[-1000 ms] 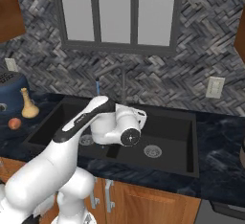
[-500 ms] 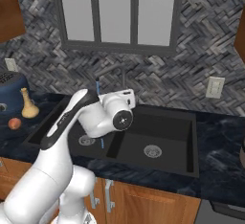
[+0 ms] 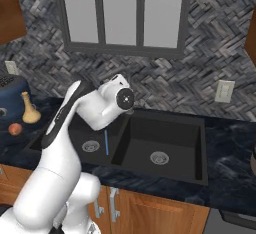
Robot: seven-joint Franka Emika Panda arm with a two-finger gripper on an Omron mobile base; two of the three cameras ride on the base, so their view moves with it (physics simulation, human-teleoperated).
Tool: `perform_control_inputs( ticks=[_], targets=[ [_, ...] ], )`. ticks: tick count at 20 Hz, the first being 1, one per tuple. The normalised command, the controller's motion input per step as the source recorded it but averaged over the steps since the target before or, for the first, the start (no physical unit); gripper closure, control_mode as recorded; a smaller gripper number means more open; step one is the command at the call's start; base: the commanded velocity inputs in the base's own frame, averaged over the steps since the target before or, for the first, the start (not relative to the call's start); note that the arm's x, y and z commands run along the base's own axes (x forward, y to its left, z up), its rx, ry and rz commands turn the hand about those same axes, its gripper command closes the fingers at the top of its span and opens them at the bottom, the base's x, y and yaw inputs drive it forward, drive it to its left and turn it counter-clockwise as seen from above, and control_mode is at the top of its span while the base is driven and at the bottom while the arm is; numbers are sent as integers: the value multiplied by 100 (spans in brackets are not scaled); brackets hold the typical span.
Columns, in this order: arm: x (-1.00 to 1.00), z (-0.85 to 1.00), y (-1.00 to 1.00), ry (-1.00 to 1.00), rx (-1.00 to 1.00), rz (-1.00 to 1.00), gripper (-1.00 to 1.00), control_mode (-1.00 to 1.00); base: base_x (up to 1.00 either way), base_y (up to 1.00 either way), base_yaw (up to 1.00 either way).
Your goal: Turn on the sink faucet. Then move the onion from the counter to the sink. Turn off the sink. Move the vegetable from the sink to the pot next to the stove. Finally move the pot to the rear left burner.
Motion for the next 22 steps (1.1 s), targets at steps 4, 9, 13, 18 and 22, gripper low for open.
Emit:
perform_control_inputs(
  ticks=[4,9,13,18,22],
  targets=[
    [-19,9,48,-12,-50,36,-100,-100,0,0,0],
    [-33,2,55,-15,-51,35,-100,-100,0,0,0],
    [-41,0,65,-19,-51,30,-100,-100,0,0,0],
    [-55,-22,72,-24,-51,19,-100,-100,0,0,0],
    [-28,-45,43,-2,-31,5,-100,-100,0,0,0]
  ],
)
